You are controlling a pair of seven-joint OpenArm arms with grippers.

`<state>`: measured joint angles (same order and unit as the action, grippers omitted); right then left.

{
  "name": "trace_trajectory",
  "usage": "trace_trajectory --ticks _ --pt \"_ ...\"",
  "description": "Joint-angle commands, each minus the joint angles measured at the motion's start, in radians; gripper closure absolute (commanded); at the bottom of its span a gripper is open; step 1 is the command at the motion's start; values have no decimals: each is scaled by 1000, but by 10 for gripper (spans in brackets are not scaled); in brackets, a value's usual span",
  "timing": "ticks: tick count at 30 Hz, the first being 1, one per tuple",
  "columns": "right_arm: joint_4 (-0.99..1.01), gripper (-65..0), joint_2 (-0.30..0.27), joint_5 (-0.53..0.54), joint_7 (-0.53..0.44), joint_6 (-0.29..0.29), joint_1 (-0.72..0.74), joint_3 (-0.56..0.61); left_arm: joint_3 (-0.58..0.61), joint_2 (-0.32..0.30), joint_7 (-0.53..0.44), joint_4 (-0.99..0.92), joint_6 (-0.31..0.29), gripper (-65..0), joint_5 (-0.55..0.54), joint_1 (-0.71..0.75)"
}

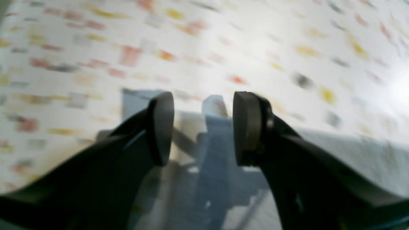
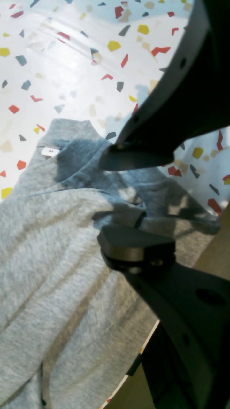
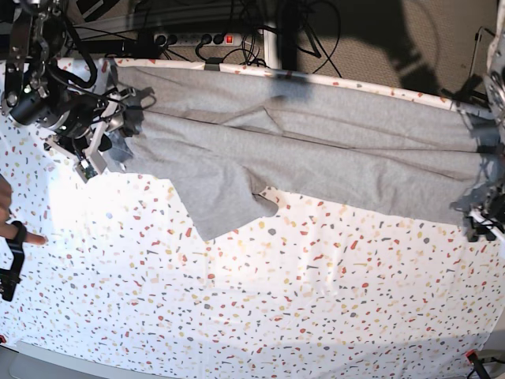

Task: Fold the T-shirt properly

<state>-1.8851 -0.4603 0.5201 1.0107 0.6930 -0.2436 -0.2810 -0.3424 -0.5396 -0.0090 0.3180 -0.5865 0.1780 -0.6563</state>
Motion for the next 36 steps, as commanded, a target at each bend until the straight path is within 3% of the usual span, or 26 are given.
trace_trajectory --ticks 1,3,7,17,20,23,27,30,32,35,36 --pt "-18 -317 -14 11 -13 -2 8 -8 -3 -27 -41 -25 21 -274 -4 -47" --pt "-18 -317 -14 12 -5 -2 8 -8 -3 -48 -84 -90 53 -274 18 -79" --pt "-18 -317 -14 12 -1 -2 8 -8 -3 -61 -113 -125 51 -274 68 -80" --pt "-18 -317 -14 12 23 -2 8 -8 -3 3 -138 -125 47 -274 65 6" --pt "-18 -317 -14 12 31 -2 8 -8 -3 24 -150 -125 96 -229 65 19" --pt "-18 -317 -14 12 38 -2 8 -8 -3 32 -150 -125 101 -168 65 25" --pt "-18 -316 -14 12 38 -1 8 -8 -3 20 -184 -125 101 0 64 22" --pt "-18 -316 -14 12 38 -2 8 -8 -3 -6 -286 -120 100 0 63 22" --pt "-18 -316 -14 12 37 -2 8 -8 -3 -34 -349 -120 55 0 43 21" --pt "-18 -316 -14 12 37 -1 8 -8 -3 -93 -367 -120 -112 0 -63 22" --pt "-18 -316 -13 12 35 -2 8 -8 -3 -115 -366 -120 -112 0 -100 24"
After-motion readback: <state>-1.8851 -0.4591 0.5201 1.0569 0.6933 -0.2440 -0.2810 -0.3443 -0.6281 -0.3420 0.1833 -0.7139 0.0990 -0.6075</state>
